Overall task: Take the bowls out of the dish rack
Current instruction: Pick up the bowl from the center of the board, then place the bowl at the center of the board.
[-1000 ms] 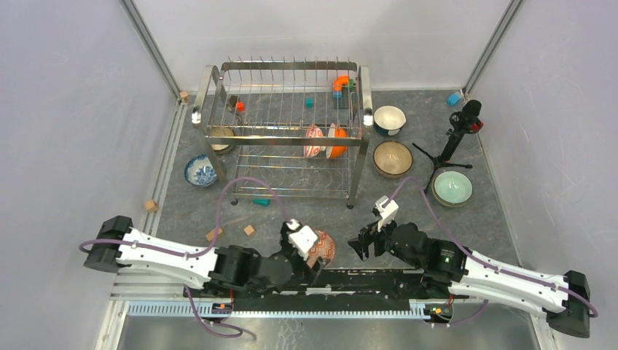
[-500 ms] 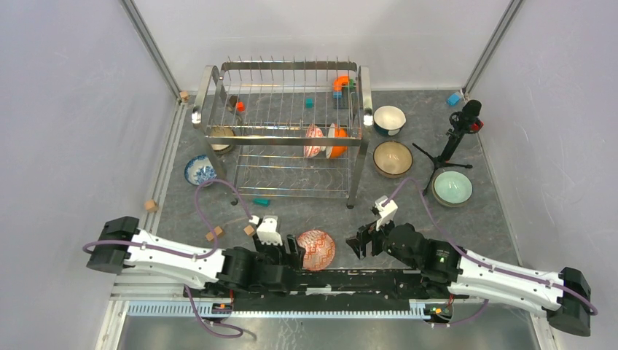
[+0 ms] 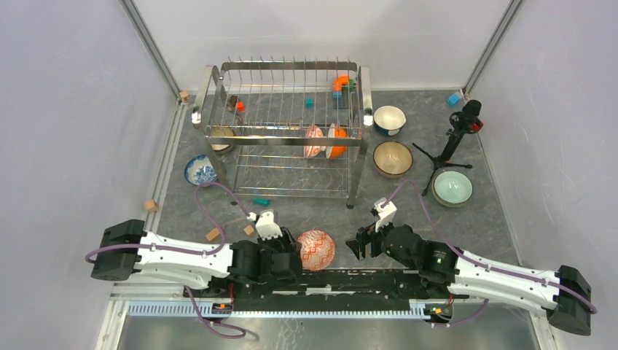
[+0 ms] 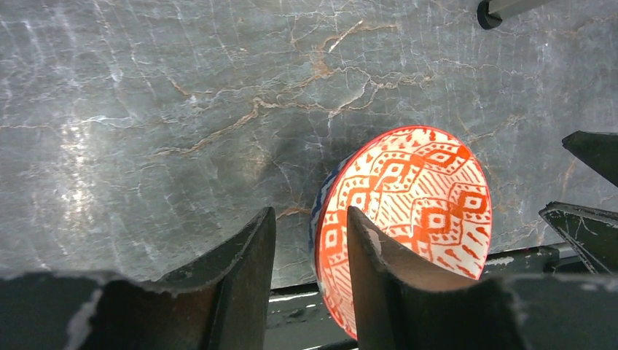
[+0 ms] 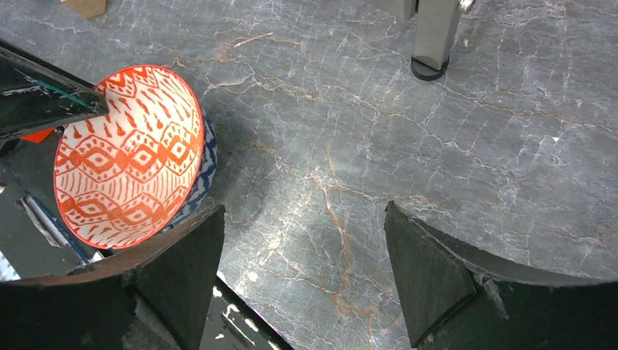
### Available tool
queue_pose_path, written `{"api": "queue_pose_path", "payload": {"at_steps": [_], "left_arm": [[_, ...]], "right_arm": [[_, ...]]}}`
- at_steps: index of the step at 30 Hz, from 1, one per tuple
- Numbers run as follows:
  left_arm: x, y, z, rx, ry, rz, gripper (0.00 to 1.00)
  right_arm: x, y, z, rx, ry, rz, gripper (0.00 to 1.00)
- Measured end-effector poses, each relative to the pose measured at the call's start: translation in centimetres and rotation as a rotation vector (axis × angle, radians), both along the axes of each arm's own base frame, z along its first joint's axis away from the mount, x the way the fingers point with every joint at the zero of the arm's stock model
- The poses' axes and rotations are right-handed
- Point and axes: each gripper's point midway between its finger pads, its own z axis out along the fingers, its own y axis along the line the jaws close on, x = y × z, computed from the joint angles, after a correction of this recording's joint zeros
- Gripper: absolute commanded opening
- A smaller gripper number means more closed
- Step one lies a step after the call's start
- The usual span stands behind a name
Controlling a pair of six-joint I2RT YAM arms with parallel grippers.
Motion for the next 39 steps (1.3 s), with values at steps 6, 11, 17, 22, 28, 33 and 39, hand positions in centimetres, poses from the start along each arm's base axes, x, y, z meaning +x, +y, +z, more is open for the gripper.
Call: {"api": "queue_pose_path", "payload": {"at_steps": [6, 11, 17, 22, 28, 33, 39], "left_arm": [[0.1, -0.7, -1.2, 0.034, 0.031, -0.024, 0.41], [-0.2, -0.7, -2.3, 0.083, 0.050, -0.045, 0.34], [-0.2, -1.3, -2.2, 0.100, 0.053, -0.070, 0.02], [-0.2, -0.6, -1.9, 0.131, 0.051, -0.073, 0.02], [1.1, 3.2, 0.8, 0.216, 0.012, -0.004, 0.02], [3.6, 7.3, 3.6, 0.228, -0.006, 0.147, 0.02], [5.1, 12.8, 4.9, 0.227, 0.007, 0.339, 0.02]], "right_arm": [[-0.1, 0.0, -0.3, 0.001, 0.004, 0.001, 0.86], [-0.1, 0.0, -0.1, 0.009, 0.001, 0.001, 0.86], [0.0, 0.0, 0.1, 0.018, -0.003, 0.000, 0.85], [0.0, 0.1, 0.3, 0.027, -0.008, 0.001, 0.86], [0.0, 0.0, 0.7, 0.042, -0.019, -0.001, 0.86], [-0.1, -0.4, -0.5, 0.020, -0.010, -0.001, 0.86], [-0.2, -0.5, -1.1, 0.008, -0.004, 0.003, 0.86]]}}
